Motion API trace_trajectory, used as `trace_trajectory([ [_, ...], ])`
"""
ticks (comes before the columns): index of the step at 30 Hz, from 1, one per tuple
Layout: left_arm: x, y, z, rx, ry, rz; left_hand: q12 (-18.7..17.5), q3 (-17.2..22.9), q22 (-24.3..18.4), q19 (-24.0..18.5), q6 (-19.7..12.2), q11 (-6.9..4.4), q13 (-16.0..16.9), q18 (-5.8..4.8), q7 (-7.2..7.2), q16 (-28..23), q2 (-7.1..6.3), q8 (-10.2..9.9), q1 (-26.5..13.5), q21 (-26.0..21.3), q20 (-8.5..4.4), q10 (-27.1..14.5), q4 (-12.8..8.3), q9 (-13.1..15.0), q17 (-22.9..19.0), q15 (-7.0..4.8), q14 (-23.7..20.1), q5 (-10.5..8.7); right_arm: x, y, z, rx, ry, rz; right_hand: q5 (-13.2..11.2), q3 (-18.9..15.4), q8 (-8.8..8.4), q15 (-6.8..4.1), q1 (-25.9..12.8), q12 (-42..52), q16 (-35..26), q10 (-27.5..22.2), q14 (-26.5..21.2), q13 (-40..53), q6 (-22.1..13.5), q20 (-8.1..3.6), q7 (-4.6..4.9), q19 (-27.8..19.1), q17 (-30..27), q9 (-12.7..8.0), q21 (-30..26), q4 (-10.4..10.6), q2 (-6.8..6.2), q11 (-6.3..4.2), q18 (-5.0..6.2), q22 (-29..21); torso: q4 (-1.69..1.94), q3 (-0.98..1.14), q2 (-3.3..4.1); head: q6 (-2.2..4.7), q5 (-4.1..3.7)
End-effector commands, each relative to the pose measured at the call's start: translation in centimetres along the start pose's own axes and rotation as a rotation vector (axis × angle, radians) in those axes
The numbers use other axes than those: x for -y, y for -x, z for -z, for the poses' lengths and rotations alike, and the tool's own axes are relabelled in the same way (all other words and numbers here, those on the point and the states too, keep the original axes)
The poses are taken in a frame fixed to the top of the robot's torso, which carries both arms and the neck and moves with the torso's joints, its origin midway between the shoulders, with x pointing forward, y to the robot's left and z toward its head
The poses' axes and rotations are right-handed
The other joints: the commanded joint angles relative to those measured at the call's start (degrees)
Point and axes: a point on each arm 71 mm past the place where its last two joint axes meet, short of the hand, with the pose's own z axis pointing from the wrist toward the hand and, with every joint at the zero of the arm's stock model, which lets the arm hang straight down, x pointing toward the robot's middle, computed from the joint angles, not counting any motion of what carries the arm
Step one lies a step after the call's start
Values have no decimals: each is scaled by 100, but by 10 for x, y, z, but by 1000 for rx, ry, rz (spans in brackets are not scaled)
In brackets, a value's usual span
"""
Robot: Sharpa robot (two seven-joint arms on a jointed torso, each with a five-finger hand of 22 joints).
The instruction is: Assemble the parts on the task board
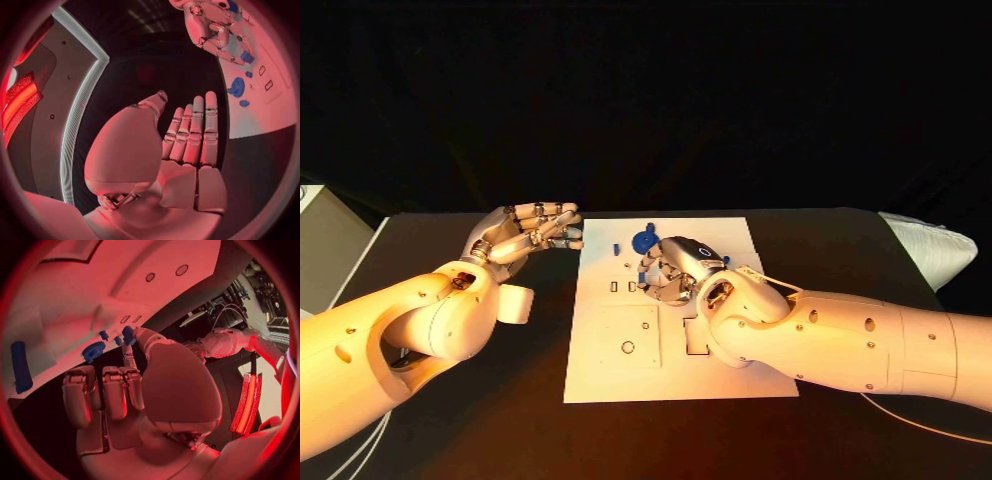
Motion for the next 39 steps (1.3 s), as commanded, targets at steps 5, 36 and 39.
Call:
trace_trajectory([
  [5, 0, -2, 0, -18, -5, 5, -38, 7, 5, -48, 46, -8, 3, -4, 78, 25, 49, -20, 0, 33, 6, 42, -30, -9, 5, 1, -43, -33, -5, -6, 0, 45, -16, 43, 8, -25, 77, -63, -138, 12, 22, 603, 596, 1505, 35, -45, -43, 611, 1498, 24, 27, 26, -48, -59, -83, 1505, 11, 6, -3, -50, 15],
  [36, -1, -2, 0, -17, 0, 6, -38, 7, 5, -48, 46, -8, 3, -4, 78, 25, 49, -20, 0, 33, 6, 42, -30, -9, 5, 1, -43, -33, -2, -21, -6, 33, -35, 113, 0, -44, 92, -68, -171, 12, 19, 603, 593, 1505, 36, -49, -50, 611, 1488, 29, 27, 35, -76, -66, -83, 1505, -1, 18, 4, -110, 53],
  [39, -1, -2, 0, -17, 0, 6, -38, 7, 5, -48, 46, -8, 3, -4, 78, 25, 49, -20, 0, 33, 6, 42, -30, -9, 5, 1, -43, -33, -2, -22, -6, 30, -36, 114, 1, -48, 95, -69, -176, 12, 17, 603, 592, 1505, 34, -50, -51, 611, 1480, 30, 27, 35, -85, -67, -83, 1505, -1, 15, 3, -124, 61],
])
